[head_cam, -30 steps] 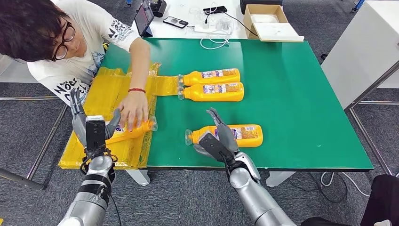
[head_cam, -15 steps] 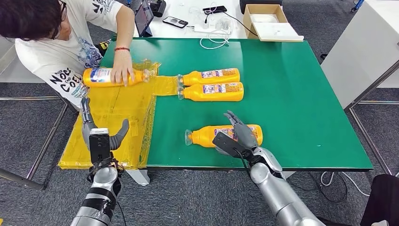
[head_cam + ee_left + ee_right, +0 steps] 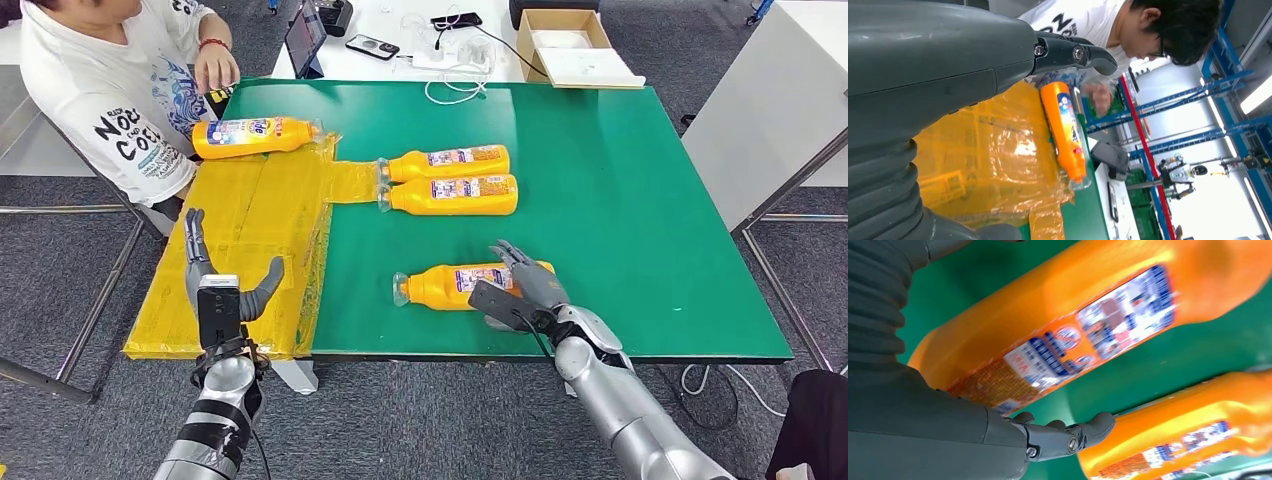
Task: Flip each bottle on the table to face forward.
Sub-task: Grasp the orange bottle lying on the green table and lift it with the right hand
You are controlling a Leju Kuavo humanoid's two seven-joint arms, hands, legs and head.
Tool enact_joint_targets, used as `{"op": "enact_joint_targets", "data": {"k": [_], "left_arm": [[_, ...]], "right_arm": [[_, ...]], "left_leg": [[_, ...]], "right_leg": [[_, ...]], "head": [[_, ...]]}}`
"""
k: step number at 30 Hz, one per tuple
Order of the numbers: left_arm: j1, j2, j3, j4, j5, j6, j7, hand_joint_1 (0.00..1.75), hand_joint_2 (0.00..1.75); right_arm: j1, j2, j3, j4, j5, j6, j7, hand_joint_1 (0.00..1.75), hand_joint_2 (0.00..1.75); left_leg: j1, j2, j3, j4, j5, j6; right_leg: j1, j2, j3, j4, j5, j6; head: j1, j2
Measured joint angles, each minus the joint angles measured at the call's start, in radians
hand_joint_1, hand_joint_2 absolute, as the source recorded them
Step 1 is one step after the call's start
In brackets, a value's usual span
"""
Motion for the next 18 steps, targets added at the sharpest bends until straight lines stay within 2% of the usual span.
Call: {"op": "enact_joint_targets", "data": {"k": [7,14,18], "left_arm": [[-0.019,-0.012,-0.01,0.053,0.015,-0.029,0.0,0.0,1.75],[-0.027,-0.017,-0.016,0.087,0.019,-0.034,0.0,0.0,1.75],[-0.034,-0.021,-0.021,0.101,0.019,-0.039,0.0,0.0,1.75]], "right_arm": [[-0.097,-0.01,0.046,0.122,0.064,-0.002,0.066,0.0,1.75],[-0.155,-0.008,0.079,0.215,0.077,-0.001,0.079,0.0,1.75],[-0.179,0.003,0.094,0.262,0.077,0.01,0.082,0.07,1.75]], "left_leg": [[0.0,0.0,0.0,0.0,0.001,0.001],[0.0,0.0,0.0,0.0,0.001,0.001],[0.0,0.0,0.0,0.0,0.001,0.001]], "right_leg": [[0.0,0.0,0.0,0.0,0.001,0.0],[0.0,0.0,0.0,0.0,0.0,0.001],[0.0,0.0,0.0,0.0,0.0,0.001]], "head": [[0.0,0.0],[0.0,0.0],[0.0,0.0]]}}
